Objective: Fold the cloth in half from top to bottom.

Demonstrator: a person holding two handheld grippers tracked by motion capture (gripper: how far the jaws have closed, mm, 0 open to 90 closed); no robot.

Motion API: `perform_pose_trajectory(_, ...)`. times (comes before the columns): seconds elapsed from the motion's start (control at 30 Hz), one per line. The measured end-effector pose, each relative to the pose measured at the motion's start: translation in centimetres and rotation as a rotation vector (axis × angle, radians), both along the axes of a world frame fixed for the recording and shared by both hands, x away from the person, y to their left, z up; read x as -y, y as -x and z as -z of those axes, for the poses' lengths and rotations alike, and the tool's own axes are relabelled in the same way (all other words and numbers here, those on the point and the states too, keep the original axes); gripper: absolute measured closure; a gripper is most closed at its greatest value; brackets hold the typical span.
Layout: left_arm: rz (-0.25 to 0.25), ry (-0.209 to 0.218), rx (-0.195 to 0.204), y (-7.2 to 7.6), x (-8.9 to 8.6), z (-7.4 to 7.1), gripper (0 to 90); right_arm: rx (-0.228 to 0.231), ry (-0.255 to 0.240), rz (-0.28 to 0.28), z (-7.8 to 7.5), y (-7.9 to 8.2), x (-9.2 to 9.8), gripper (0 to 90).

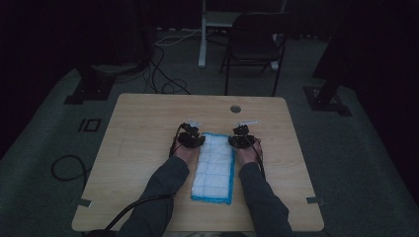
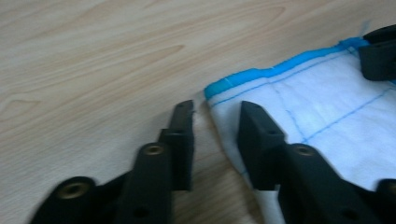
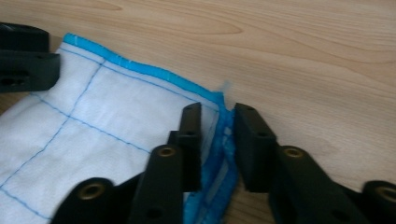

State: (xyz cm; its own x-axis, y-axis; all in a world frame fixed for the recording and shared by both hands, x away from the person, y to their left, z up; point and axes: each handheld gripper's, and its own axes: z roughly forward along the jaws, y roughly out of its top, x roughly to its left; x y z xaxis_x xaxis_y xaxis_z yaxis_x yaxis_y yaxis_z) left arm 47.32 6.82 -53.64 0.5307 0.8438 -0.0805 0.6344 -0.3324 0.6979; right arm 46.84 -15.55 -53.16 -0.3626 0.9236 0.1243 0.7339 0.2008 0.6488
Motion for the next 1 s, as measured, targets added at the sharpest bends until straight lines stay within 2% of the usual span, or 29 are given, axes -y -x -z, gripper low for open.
perform_pose_trajectory(0.13,0.017,0.010,-0.038,-0.2,0.3,-0.2,84.4,-0.009,-0.009,-0.009,-0.1,0.0,0.0,84.3)
perform_pose_trajectory(0.23,0.029,-0.023,-0.043,-0.3,0.5,-0.5,88.4,0.010,0.009,-0.025,-0.3,0.0,0.0,85.6)
perform_pose_trajectory(0.37,0.018,0.009,-0.037,-0.4,0.1,-0.9,89.1,0.039,0.001,-0.036,-0.8,0.1,0.2,85.9)
perform_pose_trajectory(0.57,0.016,0.031,-0.001,-0.3,-0.1,-1.9,89.2,0.070,0.004,-0.045,-1.5,0.1,0.1,85.9)
perform_pose_trajectory(0.83,0.011,0.072,0.020,-0.3,-0.5,-2.9,89.2,0.110,-0.010,-0.054,-2.7,0.2,0.4,85.8)
perform_pose_trajectory(1.0,0.013,0.076,0.034,-0.2,-0.5,-3.4,89.3,0.129,-0.011,-0.060,-3.2,0.3,0.5,85.9)
